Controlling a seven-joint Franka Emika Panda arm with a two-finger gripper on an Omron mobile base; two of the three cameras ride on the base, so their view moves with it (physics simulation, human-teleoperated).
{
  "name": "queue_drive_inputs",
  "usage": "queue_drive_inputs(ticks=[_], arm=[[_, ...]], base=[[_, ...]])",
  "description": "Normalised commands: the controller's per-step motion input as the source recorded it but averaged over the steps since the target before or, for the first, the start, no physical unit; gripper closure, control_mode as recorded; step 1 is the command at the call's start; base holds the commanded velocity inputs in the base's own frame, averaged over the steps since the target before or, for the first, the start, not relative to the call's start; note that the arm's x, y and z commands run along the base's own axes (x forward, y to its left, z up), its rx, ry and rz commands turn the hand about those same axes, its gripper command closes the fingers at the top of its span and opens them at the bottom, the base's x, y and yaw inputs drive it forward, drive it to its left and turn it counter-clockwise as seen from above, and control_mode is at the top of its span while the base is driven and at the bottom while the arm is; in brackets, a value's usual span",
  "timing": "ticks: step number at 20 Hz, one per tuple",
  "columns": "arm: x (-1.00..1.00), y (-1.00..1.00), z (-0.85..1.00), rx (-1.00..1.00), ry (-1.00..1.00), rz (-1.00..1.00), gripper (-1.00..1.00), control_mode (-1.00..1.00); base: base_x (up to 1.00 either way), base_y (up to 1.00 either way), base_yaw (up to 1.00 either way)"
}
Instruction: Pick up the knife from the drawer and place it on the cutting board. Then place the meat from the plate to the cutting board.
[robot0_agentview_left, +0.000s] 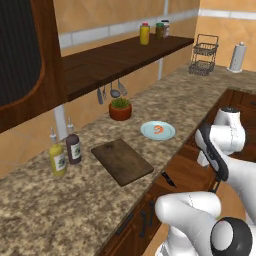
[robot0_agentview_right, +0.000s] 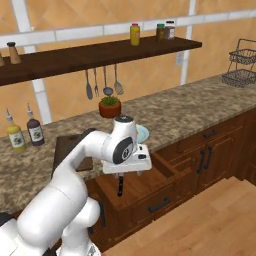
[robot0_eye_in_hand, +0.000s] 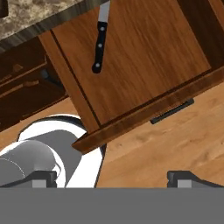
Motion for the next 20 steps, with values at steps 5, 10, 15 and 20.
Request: queue_drive_inputs(ticks=[5, 10, 15, 20], arm=[[0.42, -0.09, -0.43, 0.00, 0.00, 0.13, -1.00, -1.00], [0.37, -0.26, -0.31, 0.00, 0.00, 0.11, -1.00, -1.00], [0.30, -0.26, -0.27, 0.00, -0.01, 0.09, -1.00, -1.00], [0.46, -0.03, -0.29, 0.00, 0.00, 0.07, -1.00, -1.00]], base=[[0.00, 0.00, 0.00], [0.00, 0.00, 0.00], [0.00, 0.00, 0.00], [0.00, 0.00, 0.00]])
